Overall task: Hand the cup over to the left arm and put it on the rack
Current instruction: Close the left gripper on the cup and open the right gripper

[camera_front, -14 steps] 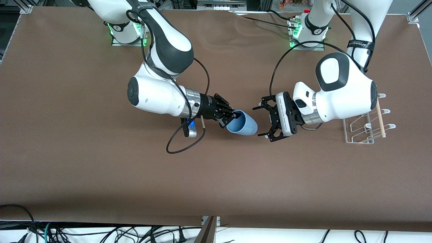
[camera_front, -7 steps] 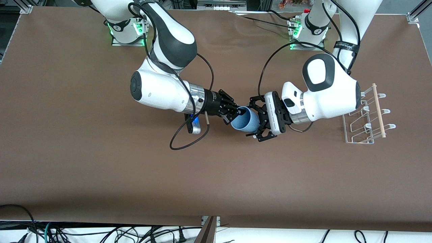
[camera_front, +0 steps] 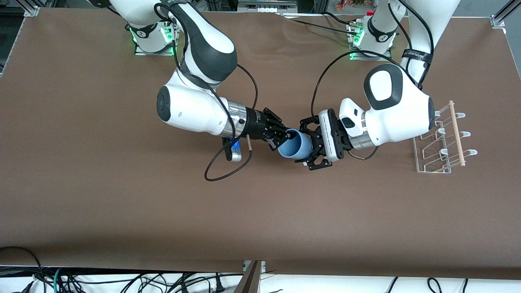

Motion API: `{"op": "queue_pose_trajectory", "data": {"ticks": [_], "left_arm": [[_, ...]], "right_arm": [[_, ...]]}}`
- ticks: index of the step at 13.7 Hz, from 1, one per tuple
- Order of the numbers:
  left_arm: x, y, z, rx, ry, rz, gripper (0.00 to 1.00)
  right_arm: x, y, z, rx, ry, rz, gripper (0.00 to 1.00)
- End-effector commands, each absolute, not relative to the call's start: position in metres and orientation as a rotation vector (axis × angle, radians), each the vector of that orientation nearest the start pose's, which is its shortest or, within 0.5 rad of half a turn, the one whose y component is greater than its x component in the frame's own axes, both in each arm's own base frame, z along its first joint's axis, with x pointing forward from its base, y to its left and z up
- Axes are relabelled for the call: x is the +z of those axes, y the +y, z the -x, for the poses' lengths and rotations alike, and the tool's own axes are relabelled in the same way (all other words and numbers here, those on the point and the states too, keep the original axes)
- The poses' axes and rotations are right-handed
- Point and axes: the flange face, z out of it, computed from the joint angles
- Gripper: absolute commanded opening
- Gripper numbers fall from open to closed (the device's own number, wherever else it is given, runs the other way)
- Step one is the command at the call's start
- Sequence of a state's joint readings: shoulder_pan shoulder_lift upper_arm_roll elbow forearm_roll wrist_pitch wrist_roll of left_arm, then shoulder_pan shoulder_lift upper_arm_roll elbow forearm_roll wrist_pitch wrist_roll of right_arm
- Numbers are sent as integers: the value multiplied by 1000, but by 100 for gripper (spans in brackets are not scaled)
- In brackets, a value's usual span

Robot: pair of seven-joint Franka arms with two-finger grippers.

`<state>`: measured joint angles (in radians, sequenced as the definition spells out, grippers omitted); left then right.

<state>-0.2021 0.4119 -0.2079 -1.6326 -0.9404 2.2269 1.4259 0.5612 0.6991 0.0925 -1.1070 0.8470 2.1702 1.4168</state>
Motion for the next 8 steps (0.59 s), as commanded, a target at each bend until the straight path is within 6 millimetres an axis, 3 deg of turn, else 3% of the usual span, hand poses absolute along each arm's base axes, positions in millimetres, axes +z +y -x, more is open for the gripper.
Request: {"op": "queue_pose_trajectory", "data": {"ticks": [1,3,4,6,8], "left_arm": [[421,-282,-626,713,-1413,-1885,0],[419,-278,-626,703,-1415,-1890,0],[418,-277,-626,687,-1427,-1885,0],[418,-273,-626,653,-1480,-1913,0],[412,-266,-626,543,-1504,-1996,0]], "right_arm": [[470,447,-643,583,1255,1981,48],[498,424,-650,472,1168,2032,72],[501,404,-662,454,1194,2010,78],[529,356,-677,397,1209,2009,98],[523,315,-691,388,1220,2079,99]]}}
